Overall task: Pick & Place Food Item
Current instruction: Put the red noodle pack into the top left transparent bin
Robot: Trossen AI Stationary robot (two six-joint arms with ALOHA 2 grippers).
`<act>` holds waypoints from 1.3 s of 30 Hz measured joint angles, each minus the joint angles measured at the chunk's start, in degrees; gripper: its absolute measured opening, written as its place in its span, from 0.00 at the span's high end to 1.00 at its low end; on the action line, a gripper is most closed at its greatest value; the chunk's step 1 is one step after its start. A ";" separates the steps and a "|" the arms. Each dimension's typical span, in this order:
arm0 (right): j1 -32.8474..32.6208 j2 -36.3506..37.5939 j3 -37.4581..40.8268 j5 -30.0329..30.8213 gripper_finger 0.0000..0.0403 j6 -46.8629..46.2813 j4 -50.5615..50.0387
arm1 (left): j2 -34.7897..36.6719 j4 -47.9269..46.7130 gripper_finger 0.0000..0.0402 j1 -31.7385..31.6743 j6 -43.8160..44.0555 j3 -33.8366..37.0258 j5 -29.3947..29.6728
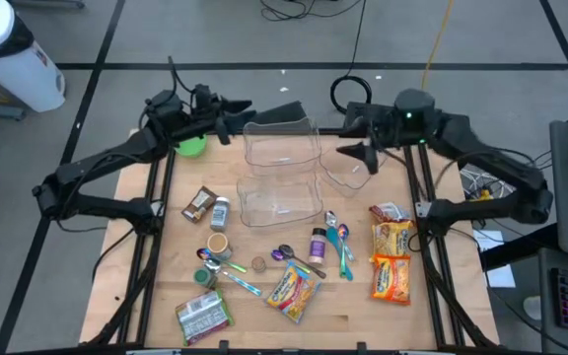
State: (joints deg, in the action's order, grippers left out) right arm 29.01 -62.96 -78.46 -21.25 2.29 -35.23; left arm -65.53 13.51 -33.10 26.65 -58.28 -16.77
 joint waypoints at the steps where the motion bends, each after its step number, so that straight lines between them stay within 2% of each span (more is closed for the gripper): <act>1: -1.19 -0.22 -3.09 2.68 0.47 1.87 -5.48 | -0.13 0.01 0.29 0.02 0.35 0.00 -0.72; 5: -8.00 -0.79 -11.35 15.54 0.46 6.17 -21.49 | -0.51 -0.10 0.29 0.10 0.59 0.00 -2.53; 8: -13.69 -0.76 -13.37 24.97 0.46 5.75 -28.81 | -0.49 -0.10 0.29 0.11 0.29 0.00 -2.78; 11: -18.79 -0.87 -13.41 29.99 0.47 1.97 -34.01 | -0.49 -0.47 0.29 0.11 0.26 0.00 -2.78; 15: -23.85 -1.81 -12.25 32.70 0.46 -3.83 -39.34 | -0.49 -0.49 0.29 0.11 0.24 0.00 -2.80; 19: -25.83 -2.16 -8.32 35.05 0.46 -7.25 -41.56 | -0.49 -0.47 0.29 0.27 0.25 0.00 -2.82; 25: -25.94 -2.19 0.19 34.73 0.47 -9.33 -36.29 | -0.49 -1.67 0.29 1.44 0.57 0.00 -2.93; 31: -25.63 -2.18 7.07 34.78 0.44 -10.23 -30.26 | -0.46 -1.78 0.29 3.37 1.21 0.00 -5.88; 39: -25.59 -2.14 8.83 34.74 0.35 -10.12 -30.60 | -0.46 -1.85 0.29 5.98 1.32 0.00 -6.37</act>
State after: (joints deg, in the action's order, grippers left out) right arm 3.42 -65.10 -69.63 13.48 -7.84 -65.83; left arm -66.00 11.66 -27.13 27.97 -58.28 -23.14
